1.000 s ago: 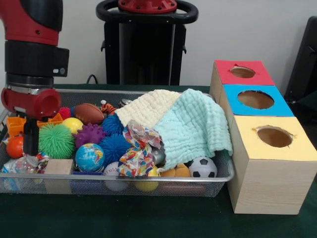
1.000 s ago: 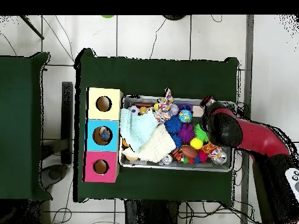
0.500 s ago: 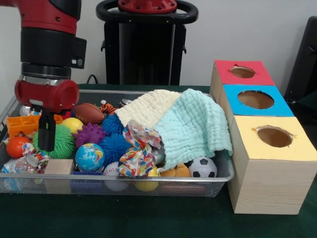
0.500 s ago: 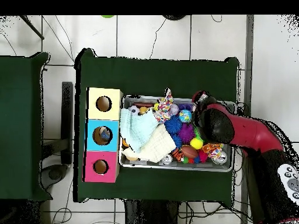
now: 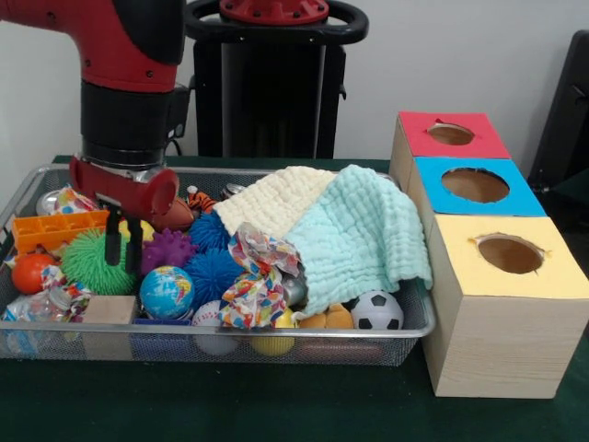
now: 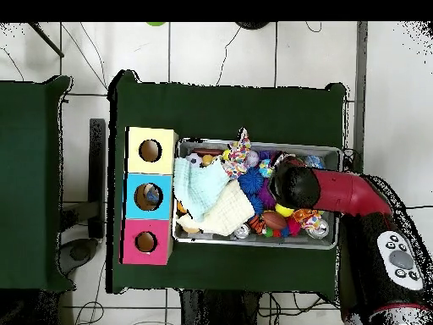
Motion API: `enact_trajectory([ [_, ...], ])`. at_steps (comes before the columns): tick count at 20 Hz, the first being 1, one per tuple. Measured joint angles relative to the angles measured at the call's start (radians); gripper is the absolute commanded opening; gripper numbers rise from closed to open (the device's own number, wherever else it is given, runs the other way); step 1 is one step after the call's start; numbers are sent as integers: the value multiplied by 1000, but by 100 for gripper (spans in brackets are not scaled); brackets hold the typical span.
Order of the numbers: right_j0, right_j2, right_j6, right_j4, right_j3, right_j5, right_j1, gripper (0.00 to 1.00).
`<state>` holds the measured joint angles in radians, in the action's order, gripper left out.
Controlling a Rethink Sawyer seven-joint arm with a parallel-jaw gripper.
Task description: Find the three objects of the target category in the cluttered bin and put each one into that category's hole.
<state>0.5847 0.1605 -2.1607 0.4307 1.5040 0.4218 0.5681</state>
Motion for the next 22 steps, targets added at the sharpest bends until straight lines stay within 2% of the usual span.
enact_trajectory([
  [6, -8, -22, 0, 0, -2, 52, -5, 100],
  [13, 13, -34, 0, 0, -14, 56, -24, 100],
  [17, 41, -32, 0, 0, -14, 37, -29, 100],
  [22, 126, -6, 0, 0, -10, -77, -37, 100],
])
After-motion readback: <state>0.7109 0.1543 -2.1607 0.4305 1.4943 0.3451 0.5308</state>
